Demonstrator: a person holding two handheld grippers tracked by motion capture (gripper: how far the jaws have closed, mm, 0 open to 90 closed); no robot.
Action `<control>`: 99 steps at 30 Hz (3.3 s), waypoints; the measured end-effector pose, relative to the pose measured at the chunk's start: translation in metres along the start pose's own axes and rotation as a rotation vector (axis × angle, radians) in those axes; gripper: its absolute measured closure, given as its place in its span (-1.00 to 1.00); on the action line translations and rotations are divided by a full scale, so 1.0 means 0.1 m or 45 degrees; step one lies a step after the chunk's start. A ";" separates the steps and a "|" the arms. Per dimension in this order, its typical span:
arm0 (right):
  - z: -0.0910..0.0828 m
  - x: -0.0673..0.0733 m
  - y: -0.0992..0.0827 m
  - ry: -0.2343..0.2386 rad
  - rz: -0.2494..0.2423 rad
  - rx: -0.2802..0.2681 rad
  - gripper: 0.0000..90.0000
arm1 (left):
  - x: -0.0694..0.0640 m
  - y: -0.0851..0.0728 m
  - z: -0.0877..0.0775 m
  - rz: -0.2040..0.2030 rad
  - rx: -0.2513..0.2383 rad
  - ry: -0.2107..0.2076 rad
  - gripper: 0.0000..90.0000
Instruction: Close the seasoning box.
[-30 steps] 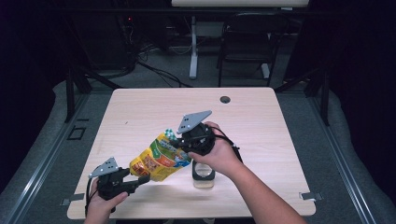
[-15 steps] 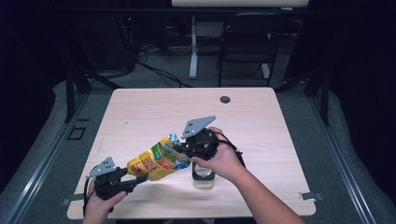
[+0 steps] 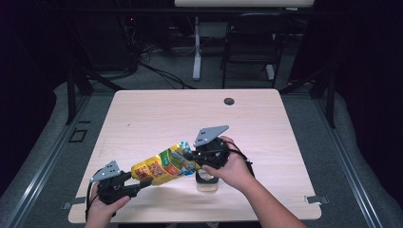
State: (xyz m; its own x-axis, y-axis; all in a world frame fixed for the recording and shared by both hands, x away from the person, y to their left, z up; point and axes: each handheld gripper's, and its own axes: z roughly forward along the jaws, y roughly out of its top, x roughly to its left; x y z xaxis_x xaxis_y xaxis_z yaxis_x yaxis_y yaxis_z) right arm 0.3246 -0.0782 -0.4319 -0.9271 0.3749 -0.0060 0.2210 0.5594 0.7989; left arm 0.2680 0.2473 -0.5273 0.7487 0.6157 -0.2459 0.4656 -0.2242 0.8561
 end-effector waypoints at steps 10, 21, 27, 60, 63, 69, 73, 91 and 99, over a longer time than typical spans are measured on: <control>-0.01 -0.04 -0.19 0.032 0.055 -0.076 1.00 | -0.06 0.07 -0.05 0.027 -0.004 0.013 0.17; -0.04 -0.05 -0.31 0.033 0.080 -0.164 0.99 | -0.14 0.15 -0.06 0.035 0.025 0.053 0.17; -0.02 -0.01 -0.33 0.032 0.061 -0.165 0.99 | -0.18 0.12 -0.08 0.026 0.022 0.062 0.17; -0.12 0.00 -0.53 0.000 0.129 -0.285 0.99 | -0.26 0.14 -0.13 0.028 -0.188 0.032 0.23; -0.12 -0.02 -0.55 0.003 0.136 -0.291 0.98 | -0.26 0.15 -0.13 0.027 -0.202 0.031 0.24; -0.13 -0.03 -0.57 0.001 0.151 -0.298 0.98 | -0.29 0.18 -0.16 0.014 -0.263 0.045 0.33; -0.13 -0.04 -0.58 0.002 0.156 -0.292 0.98 | -0.29 0.21 -0.16 0.032 -0.261 0.034 0.35; -0.14 -0.09 -0.64 -0.004 0.181 -0.310 0.94 | -0.33 0.29 -0.16 0.059 -0.304 0.046 0.45; -0.15 -0.10 -0.66 -0.007 0.186 -0.305 0.91 | -0.36 0.34 -0.16 0.083 -0.300 0.054 0.48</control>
State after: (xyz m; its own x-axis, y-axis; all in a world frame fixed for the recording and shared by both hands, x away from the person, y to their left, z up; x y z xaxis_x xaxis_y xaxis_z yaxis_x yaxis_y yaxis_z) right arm 0.3146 -0.1300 -0.4753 -0.8890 0.4429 0.1166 0.2733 0.3087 0.9111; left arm 0.2489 0.2301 -0.4821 0.7505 0.6382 -0.1715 0.2905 -0.0855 0.9530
